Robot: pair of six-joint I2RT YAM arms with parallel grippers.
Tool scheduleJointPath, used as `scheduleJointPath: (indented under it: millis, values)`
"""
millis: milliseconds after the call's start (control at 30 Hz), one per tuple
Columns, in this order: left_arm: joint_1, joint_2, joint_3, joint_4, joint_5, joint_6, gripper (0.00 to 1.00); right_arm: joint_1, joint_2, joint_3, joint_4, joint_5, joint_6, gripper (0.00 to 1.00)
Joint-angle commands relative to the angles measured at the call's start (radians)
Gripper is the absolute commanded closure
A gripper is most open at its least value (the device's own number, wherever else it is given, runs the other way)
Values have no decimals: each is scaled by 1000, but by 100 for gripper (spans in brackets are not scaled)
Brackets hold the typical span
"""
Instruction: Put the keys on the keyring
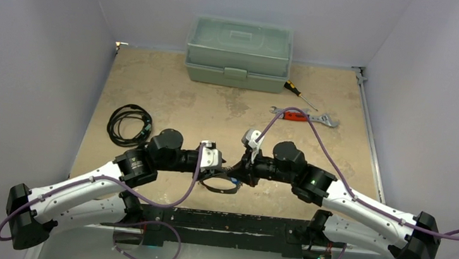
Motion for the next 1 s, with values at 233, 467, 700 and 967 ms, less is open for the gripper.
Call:
scheduleJointPath:
  millis: [233, 467, 700, 967]
  values:
    - [0, 25, 37, 10, 29, 55, 70, 25, -11, 57, 35, -29, -12, 100]
    - [0, 33, 36, -7, 26, 61, 71, 34, -14, 57, 34, -29, -13, 100]
    - [0, 30, 30, -20, 25, 76, 72, 41, -19, 59, 33, -30, -15, 100]
    - [0, 37, 28, -18, 16, 75, 86, 48, -23, 56, 37, -35, -16, 100]
